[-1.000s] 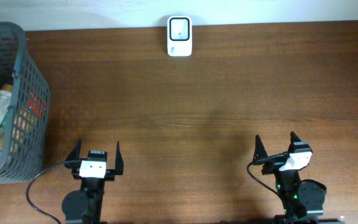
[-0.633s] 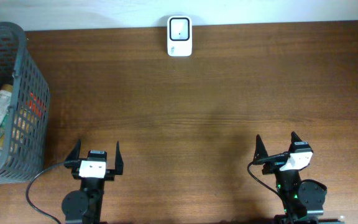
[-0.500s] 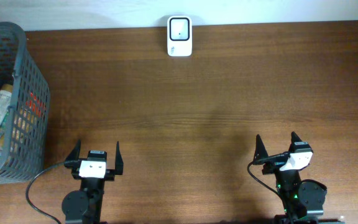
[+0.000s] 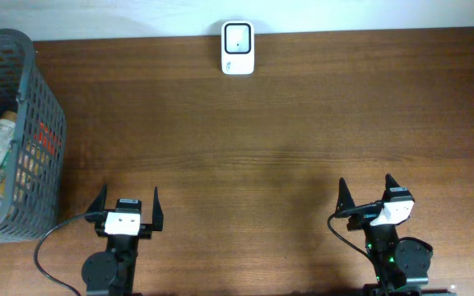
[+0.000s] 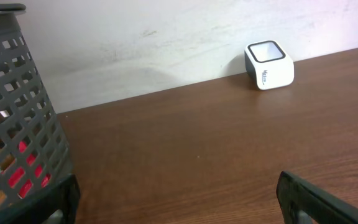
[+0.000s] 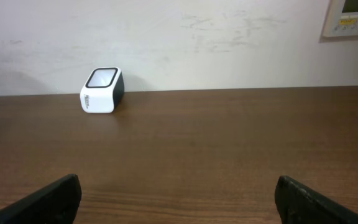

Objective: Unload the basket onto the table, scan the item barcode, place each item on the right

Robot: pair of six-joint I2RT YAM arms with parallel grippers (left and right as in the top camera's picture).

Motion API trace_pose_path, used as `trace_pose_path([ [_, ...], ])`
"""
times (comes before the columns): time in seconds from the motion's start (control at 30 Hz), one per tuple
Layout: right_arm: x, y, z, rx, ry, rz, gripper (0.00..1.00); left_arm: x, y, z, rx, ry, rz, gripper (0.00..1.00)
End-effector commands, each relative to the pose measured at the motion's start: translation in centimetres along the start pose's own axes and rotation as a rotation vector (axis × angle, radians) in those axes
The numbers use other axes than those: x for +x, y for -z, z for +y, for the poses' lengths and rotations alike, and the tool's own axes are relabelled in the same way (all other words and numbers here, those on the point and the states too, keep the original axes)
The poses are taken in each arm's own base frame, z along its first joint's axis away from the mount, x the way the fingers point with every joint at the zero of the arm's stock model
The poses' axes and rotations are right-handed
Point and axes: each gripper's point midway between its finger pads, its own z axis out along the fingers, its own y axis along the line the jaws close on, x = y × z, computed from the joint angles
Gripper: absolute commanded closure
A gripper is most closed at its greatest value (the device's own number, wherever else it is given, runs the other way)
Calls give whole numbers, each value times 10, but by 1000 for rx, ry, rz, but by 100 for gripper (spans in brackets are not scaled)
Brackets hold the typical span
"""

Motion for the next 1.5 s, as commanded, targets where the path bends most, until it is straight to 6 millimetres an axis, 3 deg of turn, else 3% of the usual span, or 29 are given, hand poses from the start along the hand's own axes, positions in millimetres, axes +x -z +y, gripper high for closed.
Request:
trace_pose_path([
  [0.0,1,0,-2,8,3,0,1,2,0,3,-14,-16,4,1],
  [0.33,1,0,-2,8,3,0,1,4,1,9,-52,-16,15,1],
  [0.53,1,0,-2,8,3,0,1,-17,1,-1,14,-20,-73,1],
  [0.77,2,0,-2,8,3,1,2,-62,6,8,10,23,-92,1],
  [0.93,2,0,-2,8,3,1,1,-105,-10,18,22,27,-33,1],
  [1.27,2,0,-2,8,3,1,1,-217,-89,44,78,45,220,1],
  [1.47,2,0,-2,8,3,1,1,-268,-122,70,80,50,421,1],
])
